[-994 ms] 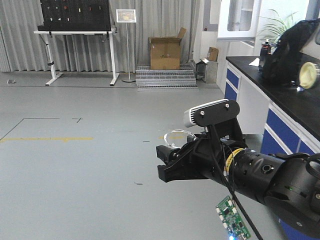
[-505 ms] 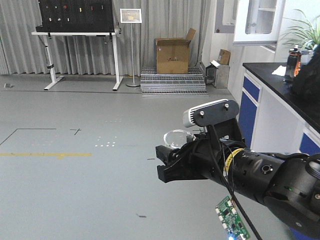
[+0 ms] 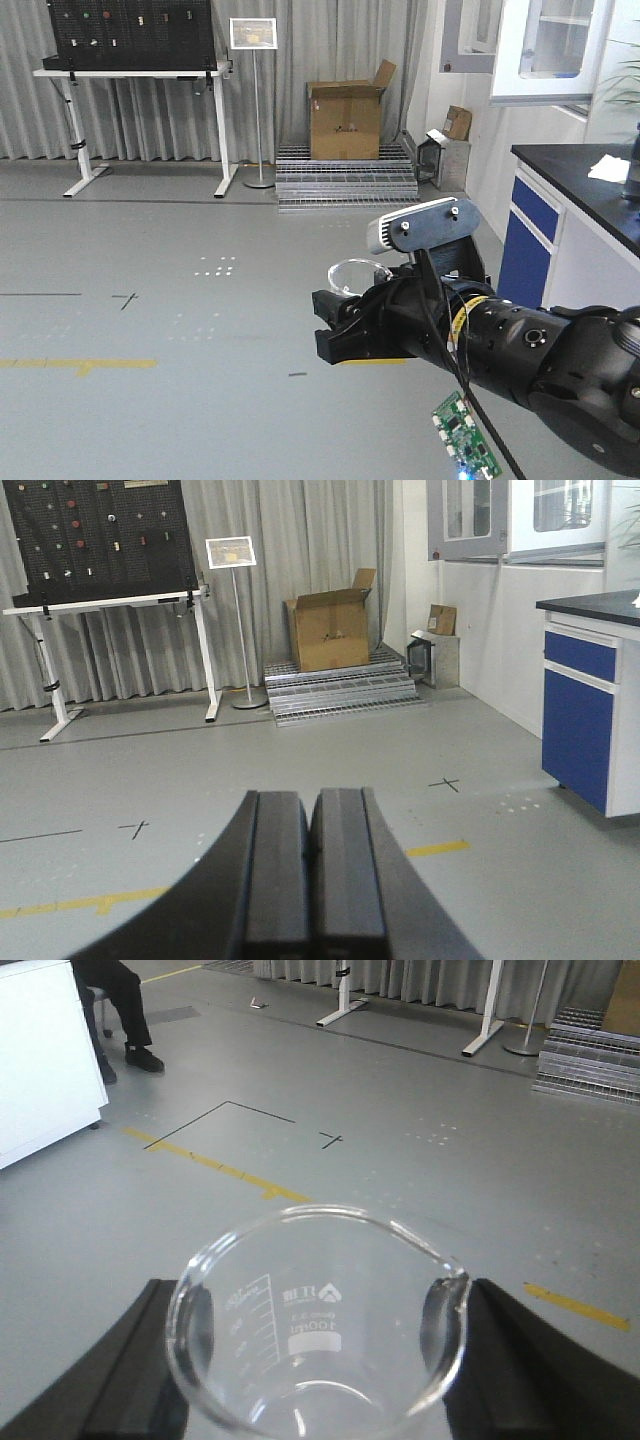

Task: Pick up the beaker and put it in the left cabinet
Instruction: 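Keep holding the beaker while driving to the open white cabinet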

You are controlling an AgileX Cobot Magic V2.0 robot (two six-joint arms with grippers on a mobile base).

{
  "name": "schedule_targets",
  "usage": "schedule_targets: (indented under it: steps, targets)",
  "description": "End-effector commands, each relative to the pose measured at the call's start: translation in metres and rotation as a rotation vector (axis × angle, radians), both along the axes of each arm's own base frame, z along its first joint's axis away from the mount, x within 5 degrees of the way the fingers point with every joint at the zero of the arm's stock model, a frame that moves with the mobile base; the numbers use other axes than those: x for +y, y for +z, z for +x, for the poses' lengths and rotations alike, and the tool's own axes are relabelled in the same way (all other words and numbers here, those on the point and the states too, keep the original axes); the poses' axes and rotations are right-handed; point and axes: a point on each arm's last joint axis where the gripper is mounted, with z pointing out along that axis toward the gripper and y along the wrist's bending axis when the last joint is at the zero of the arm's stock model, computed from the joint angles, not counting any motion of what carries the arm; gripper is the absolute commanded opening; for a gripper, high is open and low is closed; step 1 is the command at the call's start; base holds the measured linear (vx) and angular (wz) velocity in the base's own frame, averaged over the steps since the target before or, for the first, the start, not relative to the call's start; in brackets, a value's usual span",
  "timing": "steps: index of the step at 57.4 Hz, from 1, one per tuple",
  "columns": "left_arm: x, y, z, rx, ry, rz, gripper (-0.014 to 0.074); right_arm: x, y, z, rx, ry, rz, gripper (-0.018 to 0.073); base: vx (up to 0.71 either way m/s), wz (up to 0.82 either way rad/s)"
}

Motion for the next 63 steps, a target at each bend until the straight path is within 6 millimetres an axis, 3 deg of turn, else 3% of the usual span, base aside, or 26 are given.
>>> schedule_targets:
  steps: [1,63]
  targets:
    - [0.0004,0.0031,-0.0014,-0.083,0.001,-0.022,0.0001,-0.001,0.0296,-0.0052,-0.113,0.031,0.074,-0.0004,0.68,-0.03]
    - [0.0004,0.0031,-0.0014,-0.083,0.001,-0.022,0.0001,-0.0011,0.0295,-0.0051,-0.113,0.031,0.074,-0.0004,0.7,-0.01]
